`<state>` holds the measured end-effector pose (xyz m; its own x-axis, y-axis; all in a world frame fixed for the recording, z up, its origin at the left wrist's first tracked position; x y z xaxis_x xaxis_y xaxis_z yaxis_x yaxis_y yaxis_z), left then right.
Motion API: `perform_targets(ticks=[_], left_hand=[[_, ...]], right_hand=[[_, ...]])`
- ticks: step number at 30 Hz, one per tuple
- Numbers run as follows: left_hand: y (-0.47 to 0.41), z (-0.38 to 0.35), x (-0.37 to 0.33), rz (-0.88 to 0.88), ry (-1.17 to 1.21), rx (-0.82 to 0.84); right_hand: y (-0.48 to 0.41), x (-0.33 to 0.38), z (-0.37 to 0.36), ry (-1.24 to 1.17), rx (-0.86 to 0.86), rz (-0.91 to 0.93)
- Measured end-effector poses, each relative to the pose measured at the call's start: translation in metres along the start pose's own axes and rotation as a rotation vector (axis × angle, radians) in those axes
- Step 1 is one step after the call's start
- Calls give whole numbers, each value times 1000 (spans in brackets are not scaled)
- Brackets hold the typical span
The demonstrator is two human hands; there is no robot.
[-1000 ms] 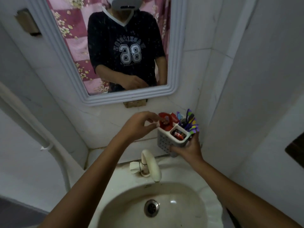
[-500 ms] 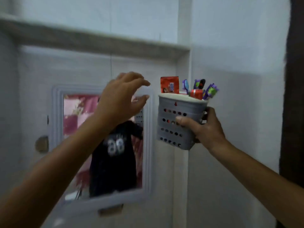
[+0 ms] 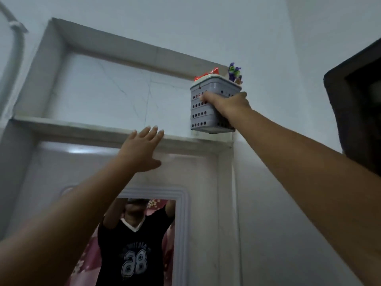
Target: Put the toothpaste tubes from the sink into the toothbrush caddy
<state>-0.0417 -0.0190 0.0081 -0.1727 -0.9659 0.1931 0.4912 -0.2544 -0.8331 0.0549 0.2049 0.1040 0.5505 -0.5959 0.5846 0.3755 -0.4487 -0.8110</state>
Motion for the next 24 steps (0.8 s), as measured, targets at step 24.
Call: perform_targets(ticks=[24], left_hand=[[-1,5,-1,-1,39,104]], right_hand=[[-16,-85,-92,652,-218,187]])
Point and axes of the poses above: each hand's wrist, its own y-axis away from the middle knuckle, its own z-axis out of the back of the hand, x = y × z, the point moved 2 cm from there along -y, towards the middle knuckle, and after that the axes turned 6 degrees about z, right-handed, at the moved point
